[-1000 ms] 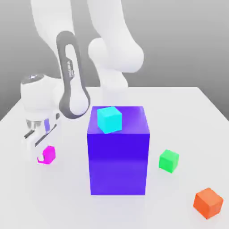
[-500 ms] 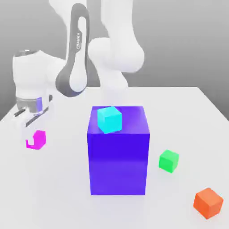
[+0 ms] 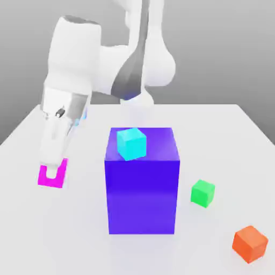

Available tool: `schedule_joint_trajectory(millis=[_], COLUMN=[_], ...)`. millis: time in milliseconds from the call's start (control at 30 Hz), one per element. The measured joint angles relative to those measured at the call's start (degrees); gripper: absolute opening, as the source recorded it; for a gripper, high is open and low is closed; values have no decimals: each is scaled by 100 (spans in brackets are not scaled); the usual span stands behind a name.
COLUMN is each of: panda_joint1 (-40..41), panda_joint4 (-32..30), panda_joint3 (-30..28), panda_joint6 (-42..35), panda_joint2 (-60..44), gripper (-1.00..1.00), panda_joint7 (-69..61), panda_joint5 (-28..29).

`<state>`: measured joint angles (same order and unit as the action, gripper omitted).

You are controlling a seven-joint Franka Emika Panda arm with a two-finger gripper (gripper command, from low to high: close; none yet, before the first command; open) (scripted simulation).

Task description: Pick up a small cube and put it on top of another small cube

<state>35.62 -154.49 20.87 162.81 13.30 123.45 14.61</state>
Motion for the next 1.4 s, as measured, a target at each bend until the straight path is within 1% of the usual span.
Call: schedule_joint_trajectory(millis=[200, 233, 500, 533, 600, 800, 967, 1000, 1067, 1233, 1400], panda_joint1=[-198, -294, -1480, -1656, -2064, -3326, -4315, -4328, -4139, -3409, -2783], panda_joint4=[420, 433, 90, 2, -233, -968, -1534, -1587, -1619, -1598, -1575], panda_joint3=[1038, 1219, 2594, 2645, 2535, 1963, 1532, 1538, 1647, 2082, 2460], panda_joint6=[-167, -215, -583, -605, -640, -824, -1082, -1109, -1106, -918, -550], panda_joint2=[-13, -17, -56, -35, 75, 443, 709, 704, 614, 245, -210], gripper=[-100, -100, -100, -100, -100, -100, -100, -100, -100, -100, -100], panda_joint7=[888, 1051, 2382, 2450, 2398, 2047, 1838, 1886, 2089, 2676, 3231], panda_joint5=[602, 613, 16, -158, -685, -2417, -3741, -3778, -3560, -2718, -1885])
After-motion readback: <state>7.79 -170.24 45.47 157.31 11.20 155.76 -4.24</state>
